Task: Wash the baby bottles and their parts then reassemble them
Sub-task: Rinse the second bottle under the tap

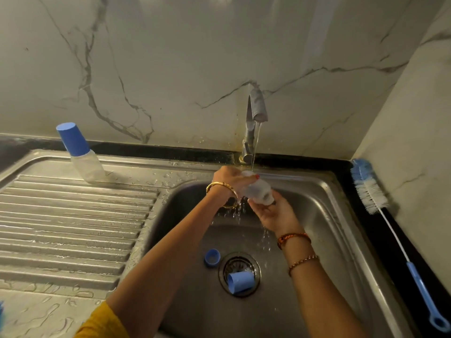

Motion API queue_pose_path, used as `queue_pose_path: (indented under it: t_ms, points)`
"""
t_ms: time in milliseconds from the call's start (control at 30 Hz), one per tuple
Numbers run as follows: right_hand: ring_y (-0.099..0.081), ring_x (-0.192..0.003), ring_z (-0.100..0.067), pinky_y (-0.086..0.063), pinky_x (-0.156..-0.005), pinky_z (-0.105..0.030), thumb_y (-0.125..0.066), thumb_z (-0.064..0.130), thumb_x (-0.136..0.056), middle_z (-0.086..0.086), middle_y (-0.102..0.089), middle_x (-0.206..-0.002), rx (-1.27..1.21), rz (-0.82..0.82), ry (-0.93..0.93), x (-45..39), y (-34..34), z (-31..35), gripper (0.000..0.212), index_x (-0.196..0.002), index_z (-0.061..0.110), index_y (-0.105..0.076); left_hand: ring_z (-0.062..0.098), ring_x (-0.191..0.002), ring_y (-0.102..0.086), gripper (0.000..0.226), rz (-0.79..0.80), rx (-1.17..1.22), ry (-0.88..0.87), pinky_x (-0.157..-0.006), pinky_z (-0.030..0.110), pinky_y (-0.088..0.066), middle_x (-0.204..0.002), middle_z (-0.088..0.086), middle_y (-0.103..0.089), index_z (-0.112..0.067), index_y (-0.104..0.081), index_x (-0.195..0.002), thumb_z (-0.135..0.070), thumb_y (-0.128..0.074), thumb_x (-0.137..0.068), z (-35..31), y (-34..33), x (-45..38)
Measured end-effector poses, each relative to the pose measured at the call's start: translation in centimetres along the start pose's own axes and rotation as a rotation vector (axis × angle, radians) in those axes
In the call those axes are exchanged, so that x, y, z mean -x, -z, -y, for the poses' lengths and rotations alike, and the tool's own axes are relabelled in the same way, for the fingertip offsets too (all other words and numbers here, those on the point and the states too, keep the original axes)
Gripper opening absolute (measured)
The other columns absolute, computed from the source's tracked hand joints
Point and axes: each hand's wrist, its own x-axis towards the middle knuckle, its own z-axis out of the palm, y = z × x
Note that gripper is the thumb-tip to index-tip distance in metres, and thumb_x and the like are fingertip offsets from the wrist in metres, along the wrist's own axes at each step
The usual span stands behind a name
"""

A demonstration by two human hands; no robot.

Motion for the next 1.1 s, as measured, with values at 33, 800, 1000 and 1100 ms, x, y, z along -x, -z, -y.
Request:
queue_pose_path:
  t_ms: [33, 800, 1000, 1100]
  points:
    - [-0.062, -0.096, -0.029, -0.057, -0.073, -0.038, -0.056, 0.019, -0.091, -0.02, -0.059, -0.109, 0.019, -0.012, 0.006, 0.2, -0.4, -0.1, 0.028, -0.116, 0.006, -0.053, 0.026, -0.092, -0.064, 0.051, -0.009, 0.044, 0.024, -0.082, 0.036, -0.056, -0.11, 0.012, -0.06, -0.006, -0.056, -0.122, -0.031, -0.07, -0.08, 0.4, 0.6, 0.0]
    - [-0.059, -0.105, -0.02, -0.051, -0.082, -0.027, -0.068, 0.023, -0.083, -0.009, -0.063, -0.114, 1.112, -0.108, 0.951, 1.3, -3.5, 0.8, 0.045, -0.123, 0.007, -0.055, 0.032, -0.092, -0.057, 0.035, 0.132, 1.034, 0.433, -0.085, 0.04, -0.047, -0.099, 0.02, -0.056, 0.0, -0.046, -0.123, -0.016, -0.048, -0.093, 3.1, -0.6, 1.4]
    - [-0.062, -0.089, -0.021, -0.053, -0.071, -0.027, -0.057, 0.021, -0.09, -0.009, -0.063, -0.1, 0.447, -0.109, 0.34, 1.1, -1.2, 1.1, 0.019, -0.106, 0.01, -0.059, 0.028, -0.096, -0.056, 0.036, 0.014, 0.785, 0.275, -0.072, 0.034, -0.053, -0.12, 0.015, -0.052, -0.011, -0.054, -0.116, -0.014, -0.067, -0.083, 1.9, -0.5, 1.1]
    - [-0.061, -0.079, -0.022, -0.056, -0.06, -0.028, -0.053, 0.015, -0.092, -0.013, -0.061, -0.089, 0.241, -0.086, 0.115, 0.8, 0.7, 0.5, 0.01, -0.094, 0.007, -0.058, 0.025, -0.11, -0.055, 0.054, -0.06, 0.392, 0.121, -0.09, 0.035, -0.051, -0.124, 0.01, -0.055, -0.011, -0.054, -0.123, -0.015, -0.075, -0.074, 1.3, -0.6, 1.1]
